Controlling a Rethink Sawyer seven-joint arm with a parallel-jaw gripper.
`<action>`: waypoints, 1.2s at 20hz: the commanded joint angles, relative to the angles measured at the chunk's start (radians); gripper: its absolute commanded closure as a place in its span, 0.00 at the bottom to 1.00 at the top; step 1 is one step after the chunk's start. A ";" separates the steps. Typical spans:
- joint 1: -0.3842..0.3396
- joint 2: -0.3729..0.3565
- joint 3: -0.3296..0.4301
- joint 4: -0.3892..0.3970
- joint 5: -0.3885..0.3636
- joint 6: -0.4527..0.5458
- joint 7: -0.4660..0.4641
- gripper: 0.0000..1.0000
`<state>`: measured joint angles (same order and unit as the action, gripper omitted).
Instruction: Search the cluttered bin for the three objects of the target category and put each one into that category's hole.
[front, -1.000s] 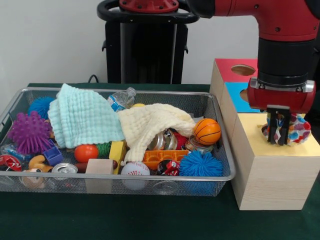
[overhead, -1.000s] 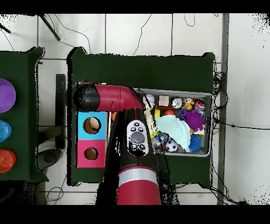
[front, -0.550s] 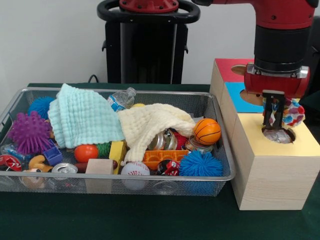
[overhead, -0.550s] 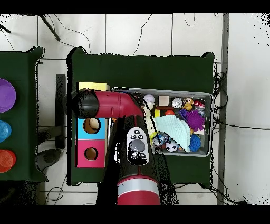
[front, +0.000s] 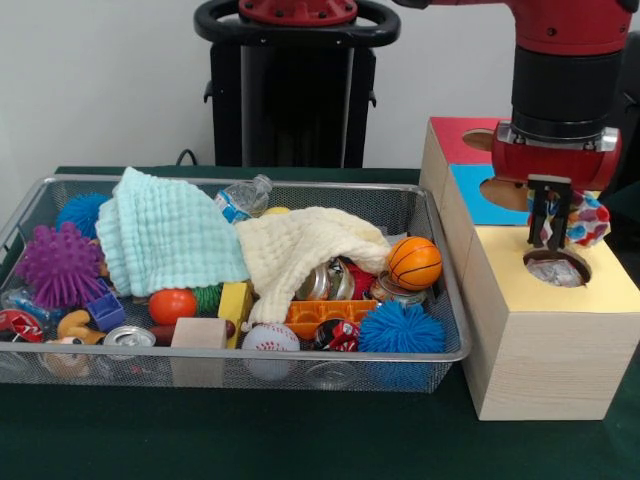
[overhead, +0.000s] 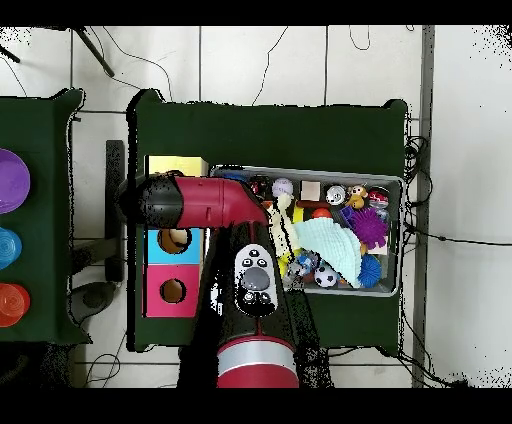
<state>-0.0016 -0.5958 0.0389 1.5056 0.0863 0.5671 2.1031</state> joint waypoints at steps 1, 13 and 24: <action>0.010 0.076 -0.010 0.050 -0.016 0.015 0.133 1.00; 0.043 0.131 -0.062 -0.017 -0.025 -0.033 0.159 1.00; 0.090 0.202 -0.122 -0.133 0.000 -0.020 0.205 1.00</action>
<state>0.0776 -0.5066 -0.0518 1.4114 0.0828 0.5644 2.1031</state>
